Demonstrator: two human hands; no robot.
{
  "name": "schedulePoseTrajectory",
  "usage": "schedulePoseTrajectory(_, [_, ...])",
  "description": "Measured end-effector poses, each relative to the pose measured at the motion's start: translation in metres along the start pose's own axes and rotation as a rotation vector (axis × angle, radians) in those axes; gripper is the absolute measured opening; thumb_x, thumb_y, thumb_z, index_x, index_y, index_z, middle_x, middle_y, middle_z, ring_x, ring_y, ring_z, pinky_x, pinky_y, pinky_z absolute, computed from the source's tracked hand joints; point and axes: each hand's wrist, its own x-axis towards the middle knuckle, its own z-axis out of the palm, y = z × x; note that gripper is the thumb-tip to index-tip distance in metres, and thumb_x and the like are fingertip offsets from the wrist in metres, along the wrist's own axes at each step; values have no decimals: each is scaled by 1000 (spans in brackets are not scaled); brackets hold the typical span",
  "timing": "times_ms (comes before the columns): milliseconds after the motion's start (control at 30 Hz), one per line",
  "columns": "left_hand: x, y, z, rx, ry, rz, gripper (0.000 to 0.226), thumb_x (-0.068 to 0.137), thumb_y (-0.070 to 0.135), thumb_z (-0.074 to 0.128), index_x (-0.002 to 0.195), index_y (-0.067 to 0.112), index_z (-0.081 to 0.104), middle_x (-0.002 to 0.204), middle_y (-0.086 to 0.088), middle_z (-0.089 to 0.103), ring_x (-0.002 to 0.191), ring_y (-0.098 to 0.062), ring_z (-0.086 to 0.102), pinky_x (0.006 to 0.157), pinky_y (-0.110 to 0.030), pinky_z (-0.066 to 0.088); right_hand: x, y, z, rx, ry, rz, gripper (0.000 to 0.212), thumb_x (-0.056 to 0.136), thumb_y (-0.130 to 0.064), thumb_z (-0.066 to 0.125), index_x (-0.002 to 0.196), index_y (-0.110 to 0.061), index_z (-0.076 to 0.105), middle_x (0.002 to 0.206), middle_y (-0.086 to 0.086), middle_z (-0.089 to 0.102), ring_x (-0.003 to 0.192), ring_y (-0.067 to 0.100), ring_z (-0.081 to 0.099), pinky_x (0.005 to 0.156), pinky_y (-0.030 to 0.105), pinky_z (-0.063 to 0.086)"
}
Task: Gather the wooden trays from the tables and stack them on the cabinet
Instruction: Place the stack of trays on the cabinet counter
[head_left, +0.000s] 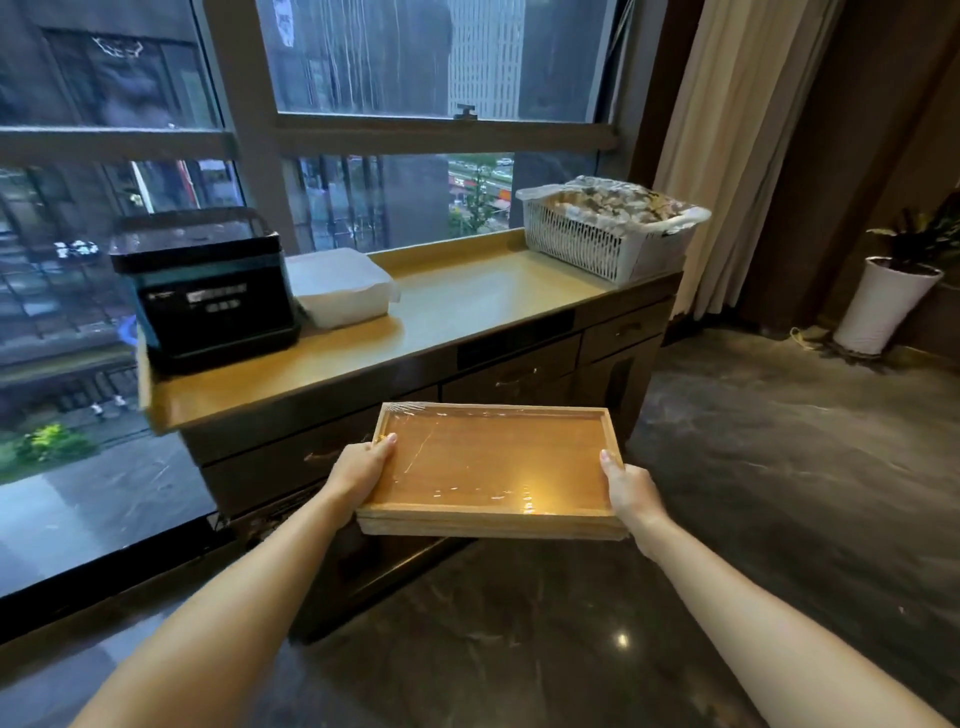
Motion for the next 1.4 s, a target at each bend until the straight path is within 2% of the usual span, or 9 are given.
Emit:
schedulePoseTrajectory(267, [192, 101, 45, -13, 139, 39, 43, 94, 38, 44, 107, 2, 65, 97, -10, 64, 90, -26, 60, 89, -38, 46, 233, -92, -8, -20, -72, -58, 55, 97, -43, 28, 122, -1, 54, 101, 8, 56, 96, 23, 51, 88, 38, 43])
schedulePoseTrajectory(433, [289, 137, 54, -36, 184, 13, 36, 94, 37, 47, 79, 11, 67, 97, -14, 65, 94, -29, 62, 97, -44, 47, 340, -138, 5, -20, -110, -65, 52, 98, -38, 31, 118, 3, 57, 95, 9, 55, 88, 22, 50, 77, 33, 39])
schedulePoseTrajectory(533, [345, 146, 61, -89, 199, -21, 38, 95, 32, 46, 63, 15, 57, 92, -15, 61, 88, -25, 56, 85, -38, 47, 403, -155, 23, -26, -139, -48, 53, 98, -39, 32, 120, 3, 56, 97, 9, 56, 90, 24, 51, 79, 35, 40])
schedulePoseTrajectory(667, [429, 157, 68, -113, 165, -64, 38, 96, 33, 43, 92, 3, 65, 97, -14, 62, 91, -27, 58, 84, -34, 44, 486, -177, 52, -36, -154, -11, 58, 97, -41, 32, 117, 7, 57, 118, 24, 61, 102, 34, 57, 96, 44, 43])
schedulePoseTrajectory(800, [530, 173, 67, -140, 180, -62, 49, 96, 36, 42, 122, -3, 57, 117, -18, 63, 107, -32, 60, 97, -37, 45, 580, -212, 86, -27, -162, 9, 57, 97, -40, 34, 120, 8, 54, 115, 24, 60, 99, 33, 55, 82, 35, 38])
schedulePoseTrajectory(967, [644, 200, 57, -167, 243, -88, 47, 95, 38, 43, 118, 1, 61, 112, -17, 63, 103, -32, 59, 90, -35, 44, 687, -273, 125, -21, -142, 19, 57, 95, -40, 40, 116, 9, 58, 96, 15, 57, 87, 25, 51, 76, 31, 36])
schedulePoseTrajectory(1100, [708, 217, 49, -170, 297, -121, 45, 95, 35, 43, 111, -1, 64, 114, -22, 64, 102, -34, 59, 79, -31, 40, 749, -309, 152, 2, -182, 30, 55, 94, -40, 42, 116, 6, 59, 116, 24, 63, 87, 24, 52, 76, 30, 36])
schedulePoseTrajectory(1200, [740, 219, 43, -154, 312, -139, 40, 95, 36, 42, 83, 9, 68, 105, -18, 65, 106, -36, 59, 83, -35, 43, 785, -323, 172, -10, -231, 48, 52, 93, -41, 43, 114, 3, 61, 122, 24, 62, 94, 28, 57, 79, 31, 38])
schedulePoseTrajectory(1400, [786, 209, 29, -112, 356, -242, 56, 94, 42, 41, 117, -5, 61, 124, -25, 61, 116, -39, 55, 101, -42, 44, 834, -340, 211, -20, -356, 128, 43, 93, -43, 41, 91, -8, 65, 95, 11, 62, 85, 24, 55, 70, 32, 41])
